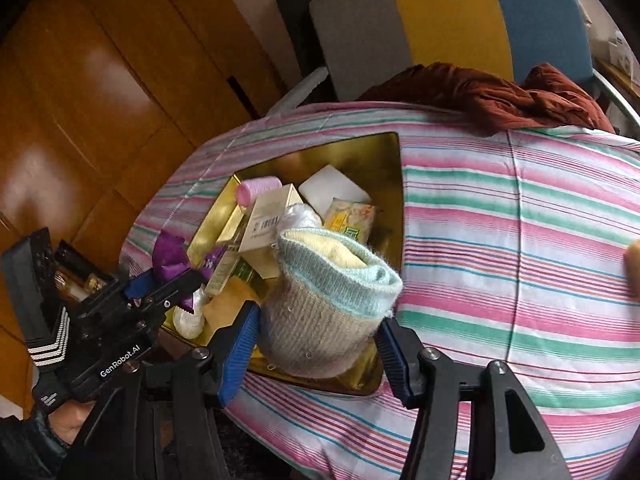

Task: Organize objects
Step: 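Carry the purple packet and cream sock into the gold tray and release both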

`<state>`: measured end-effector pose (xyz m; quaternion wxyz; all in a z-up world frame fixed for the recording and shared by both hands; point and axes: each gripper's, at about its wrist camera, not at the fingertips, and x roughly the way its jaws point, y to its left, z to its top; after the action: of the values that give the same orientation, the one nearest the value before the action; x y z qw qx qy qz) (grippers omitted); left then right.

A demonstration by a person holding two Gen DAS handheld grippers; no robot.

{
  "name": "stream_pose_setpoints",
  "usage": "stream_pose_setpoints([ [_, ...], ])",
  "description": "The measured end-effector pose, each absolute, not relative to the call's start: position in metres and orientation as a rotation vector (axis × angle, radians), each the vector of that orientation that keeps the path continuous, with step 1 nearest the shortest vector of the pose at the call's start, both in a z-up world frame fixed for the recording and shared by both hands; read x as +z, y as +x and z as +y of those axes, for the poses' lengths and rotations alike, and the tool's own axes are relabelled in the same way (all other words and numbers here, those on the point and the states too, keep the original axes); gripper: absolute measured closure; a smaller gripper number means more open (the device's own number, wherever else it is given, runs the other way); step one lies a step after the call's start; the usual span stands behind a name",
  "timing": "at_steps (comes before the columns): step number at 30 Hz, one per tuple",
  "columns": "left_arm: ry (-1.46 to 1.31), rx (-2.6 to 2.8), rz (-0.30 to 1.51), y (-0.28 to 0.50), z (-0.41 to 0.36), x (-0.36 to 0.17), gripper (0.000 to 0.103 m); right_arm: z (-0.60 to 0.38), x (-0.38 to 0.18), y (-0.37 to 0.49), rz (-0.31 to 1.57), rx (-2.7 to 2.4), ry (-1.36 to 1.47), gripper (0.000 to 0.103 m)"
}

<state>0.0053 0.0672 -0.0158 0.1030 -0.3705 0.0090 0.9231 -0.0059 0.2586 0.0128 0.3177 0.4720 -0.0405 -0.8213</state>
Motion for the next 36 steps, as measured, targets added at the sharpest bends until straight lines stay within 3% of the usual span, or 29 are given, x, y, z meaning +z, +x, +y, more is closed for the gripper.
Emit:
stream_pose_setpoints([
  [27,-1.109,2.727,0.012,0.001,0.068,-0.021,0.06,0.243,-0.003,-0.01,-0.057,-2.181,1.289,0.043],
  [31,-1.104,2.741,0.002,0.002,0.068,-0.021,0.046,0.242,-0.004,-0.012,-0.064,-2.185,1.303,0.043],
  [36,-1.094,2.749,0.001,0.001,0.067,-0.019,0.044,0.24,-0.005,-0.011,-0.062,-2.185,1.306,0.043],
])
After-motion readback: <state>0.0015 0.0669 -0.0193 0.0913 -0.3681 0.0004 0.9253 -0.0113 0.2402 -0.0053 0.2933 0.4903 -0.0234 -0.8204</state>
